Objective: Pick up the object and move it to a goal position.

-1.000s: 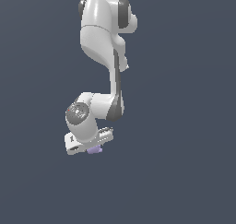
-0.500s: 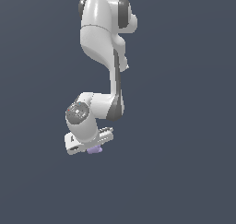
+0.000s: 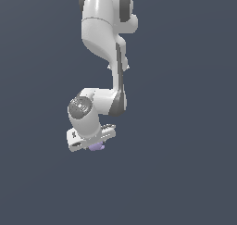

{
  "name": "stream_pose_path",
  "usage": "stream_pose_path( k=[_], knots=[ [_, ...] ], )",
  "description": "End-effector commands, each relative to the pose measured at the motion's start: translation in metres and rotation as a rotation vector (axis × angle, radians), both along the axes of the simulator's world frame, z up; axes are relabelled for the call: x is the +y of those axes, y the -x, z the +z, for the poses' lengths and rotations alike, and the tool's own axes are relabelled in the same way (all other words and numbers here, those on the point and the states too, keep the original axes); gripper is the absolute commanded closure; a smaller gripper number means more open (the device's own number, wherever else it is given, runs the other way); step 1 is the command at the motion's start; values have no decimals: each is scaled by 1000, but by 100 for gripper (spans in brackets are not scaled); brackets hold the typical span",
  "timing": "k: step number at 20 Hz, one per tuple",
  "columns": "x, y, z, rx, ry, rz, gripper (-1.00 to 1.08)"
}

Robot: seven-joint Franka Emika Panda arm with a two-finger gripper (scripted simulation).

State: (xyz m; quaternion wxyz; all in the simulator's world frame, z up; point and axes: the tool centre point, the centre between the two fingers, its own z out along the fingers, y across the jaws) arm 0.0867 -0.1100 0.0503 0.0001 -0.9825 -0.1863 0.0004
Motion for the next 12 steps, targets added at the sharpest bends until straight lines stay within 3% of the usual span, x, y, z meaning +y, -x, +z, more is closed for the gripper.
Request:
stream_pose_path(
  k=[1, 12],
  knots=[
    [4, 5, 8, -1, 0, 0, 108],
    [37, 50, 67, -1, 1, 0, 108]
  ],
)
